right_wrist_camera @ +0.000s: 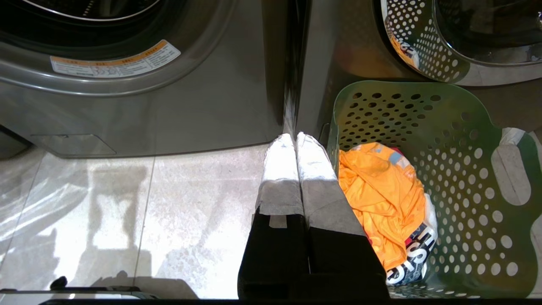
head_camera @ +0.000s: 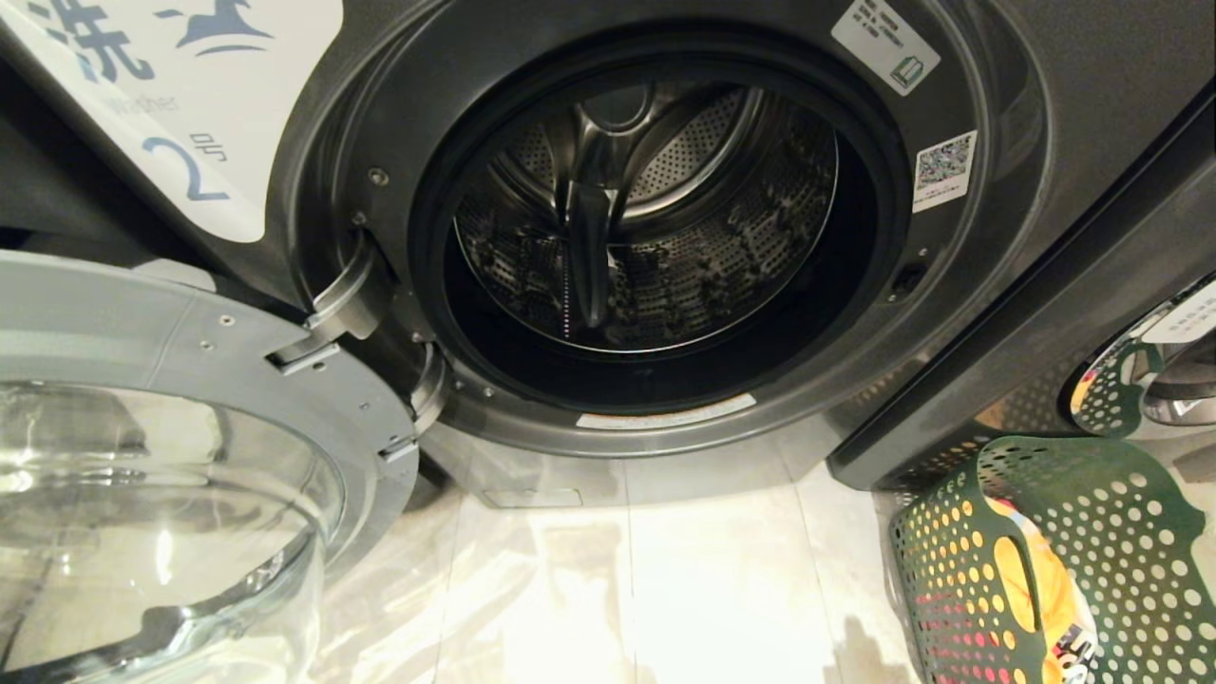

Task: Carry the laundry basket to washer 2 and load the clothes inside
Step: Place the clothes into the washing machine

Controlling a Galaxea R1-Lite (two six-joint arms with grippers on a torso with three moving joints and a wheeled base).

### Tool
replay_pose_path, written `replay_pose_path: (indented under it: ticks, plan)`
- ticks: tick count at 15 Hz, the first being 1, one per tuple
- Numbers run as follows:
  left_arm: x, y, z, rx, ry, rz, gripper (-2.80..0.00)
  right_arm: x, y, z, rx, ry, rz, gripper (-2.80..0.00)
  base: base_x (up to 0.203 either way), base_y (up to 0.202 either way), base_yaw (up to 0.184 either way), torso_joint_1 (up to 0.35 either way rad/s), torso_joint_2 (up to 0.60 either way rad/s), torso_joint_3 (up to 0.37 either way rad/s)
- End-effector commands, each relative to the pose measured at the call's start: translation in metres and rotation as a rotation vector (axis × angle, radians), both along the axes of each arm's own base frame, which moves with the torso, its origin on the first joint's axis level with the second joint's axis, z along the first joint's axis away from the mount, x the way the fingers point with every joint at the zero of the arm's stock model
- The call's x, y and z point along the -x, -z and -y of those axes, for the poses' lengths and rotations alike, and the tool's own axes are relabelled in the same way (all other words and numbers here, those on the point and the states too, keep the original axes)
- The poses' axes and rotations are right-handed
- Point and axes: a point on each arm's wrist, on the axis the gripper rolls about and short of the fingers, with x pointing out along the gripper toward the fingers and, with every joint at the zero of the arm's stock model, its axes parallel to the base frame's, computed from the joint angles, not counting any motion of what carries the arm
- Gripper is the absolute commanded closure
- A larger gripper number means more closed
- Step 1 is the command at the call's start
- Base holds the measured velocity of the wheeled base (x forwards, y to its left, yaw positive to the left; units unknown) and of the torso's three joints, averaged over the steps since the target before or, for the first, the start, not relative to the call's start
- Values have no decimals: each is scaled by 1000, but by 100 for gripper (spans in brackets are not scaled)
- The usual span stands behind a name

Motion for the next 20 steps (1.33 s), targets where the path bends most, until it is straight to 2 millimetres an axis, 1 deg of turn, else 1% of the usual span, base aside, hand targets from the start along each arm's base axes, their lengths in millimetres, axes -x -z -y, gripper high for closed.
replay_pose_path:
  ticks: [1, 5, 6, 7, 8, 9, 10, 11, 12, 13, 15, 16, 18, 20]
  plan:
    - [0, 0, 0, 0, 0, -1, 0, -3, 9, 0, -2, 0, -34, 0, 0, 0, 0, 2, 4, -59]
    - [0, 0, 0, 1, 0, 0, 0, -2, 8, 0, 44, 6, -35, 0, 0, 0, 0, 0, 1, -9]
    - [0, 0, 0, 1, 0, 0, 0, 0, 1, 0, 70, 7, -23, 0, 0, 0, 0, 0, 0, 0]
    - [0, 0, 0, 1, 0, 0, 0, 3, -15, 0, 90, 9, -22, 0, 0, 0, 0, 0, 0, 0]
    - [0, 0, 0, 1, 0, -2, 0, 7, -39, 0, 96, 11, -14, 0, 0, 0, 0, 0, 0, 0]
    - [0, 0, 0, 1, 0, 0, 0, 9, -69, 0, 87, 17, -23, 0, 0, 0, 0, 0, 0, 0]
    - [0, 0, 0, -2, 0, 0, 0, 2, -92, 0, 48, 34, -86, 0, 0, 0, 0, 0, 0, 0]
    - [0, 0, 0, 0, 1, 1, 0, -15, -107, 1, -9, 61, -194, 0, 0, 0, 0, 0, 0, 0]
    - [0, 0, 0, -2, 3, 1, 0, -39, -113, 2, -82, 105, -336, 0, 0, 0, 0, 0, 0, 0]
    - [0, 0, 0, -2, 0, 1, 0, -64, -108, 3, -154, 162, -487, 0, 0, 0, 0, 0, 0, 0]
    - [0, 0, 0, 6, -2, -1, 0, -106, -88, 5, -258, 283, -741, 0, 0, 0, 0, 0, 0, 0]
    - [0, 0, 0, 7, -2, -1, 0, -122, -75, 7, -293, 347, -836, 0, 0, 0, 0, 0, 0, 0]
    - [0, 0, 0, 7, -2, -1, 0, -143, -54, 12, -334, 448, -959, 0, 0, 0, 0, 0, 0, 0]
    - [0, 0, 0, 7, -2, -1, 0, -165, -38, 21, -369, 515, -1021, 0, 0, 0, 0, 0, 0, 0]
